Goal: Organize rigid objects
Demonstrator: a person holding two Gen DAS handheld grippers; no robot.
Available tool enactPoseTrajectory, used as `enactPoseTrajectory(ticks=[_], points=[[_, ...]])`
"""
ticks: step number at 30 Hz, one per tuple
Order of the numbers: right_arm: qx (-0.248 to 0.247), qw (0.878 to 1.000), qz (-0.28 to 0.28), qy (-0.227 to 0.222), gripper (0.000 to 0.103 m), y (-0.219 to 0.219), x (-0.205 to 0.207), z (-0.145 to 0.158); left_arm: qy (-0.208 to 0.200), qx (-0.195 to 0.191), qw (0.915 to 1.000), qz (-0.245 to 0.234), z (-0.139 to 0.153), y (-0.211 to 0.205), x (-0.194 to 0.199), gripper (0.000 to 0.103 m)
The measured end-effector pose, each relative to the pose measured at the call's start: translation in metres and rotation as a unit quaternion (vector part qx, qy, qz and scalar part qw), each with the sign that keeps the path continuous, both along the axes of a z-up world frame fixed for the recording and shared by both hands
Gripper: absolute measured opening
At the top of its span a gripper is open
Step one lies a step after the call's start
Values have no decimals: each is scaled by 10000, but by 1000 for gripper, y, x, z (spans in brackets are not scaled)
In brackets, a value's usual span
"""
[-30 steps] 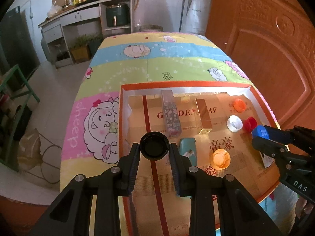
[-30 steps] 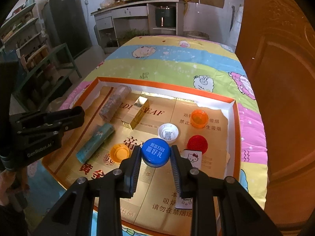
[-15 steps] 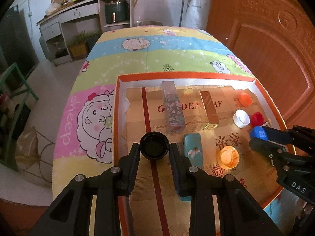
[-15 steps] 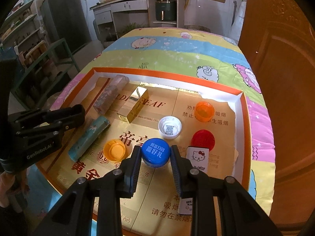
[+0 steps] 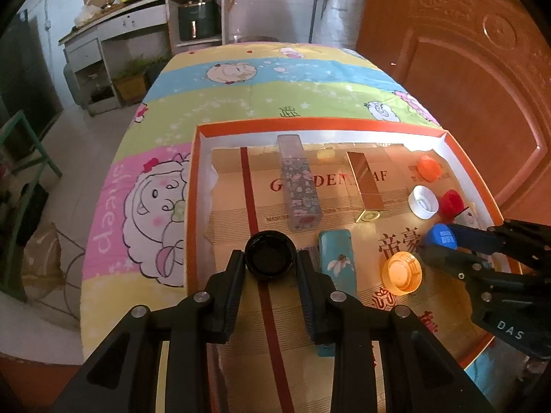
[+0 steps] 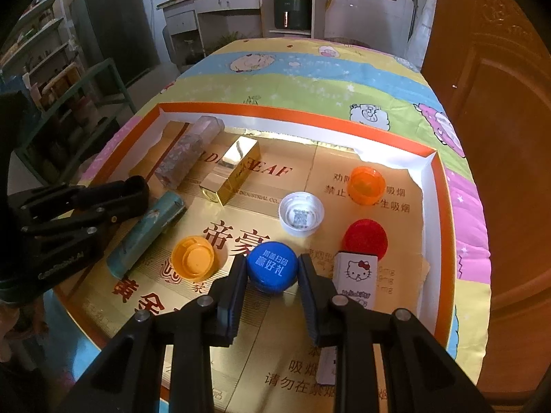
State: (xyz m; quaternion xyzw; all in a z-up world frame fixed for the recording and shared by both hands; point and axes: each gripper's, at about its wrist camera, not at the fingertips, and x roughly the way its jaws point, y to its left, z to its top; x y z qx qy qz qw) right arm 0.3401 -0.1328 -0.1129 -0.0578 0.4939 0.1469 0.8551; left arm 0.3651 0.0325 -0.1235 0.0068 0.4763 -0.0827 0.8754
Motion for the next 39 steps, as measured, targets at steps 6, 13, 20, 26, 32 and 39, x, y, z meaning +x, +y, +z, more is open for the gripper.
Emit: enactPoseTrajectory(ticks=[6,13,20,26,32,39], points=[[-86,9999,13,-83,31,1,-1,-2,-57,38,10000,-48,-1,-4,-1,37],[-19,9999,32,-132,31,1,-4,-1,-145,-84,9999,-21,1,-3,-3,40],[23,9998,17,-199,31,1,-8,4,-209,-123,9997,63,4,0,-8,40],[140,9995,-73,-286,31,-4,-13,9,-410,1,9986,320,15,4,-18,40],[178,9987,-185,-432,31,-7,-23,17,-495,-325,9972,465,22,8,-32,40],[361,9965,-333,-678,31,-14,-50,29,-798,-135,9937,781,41,0,-67,40]])
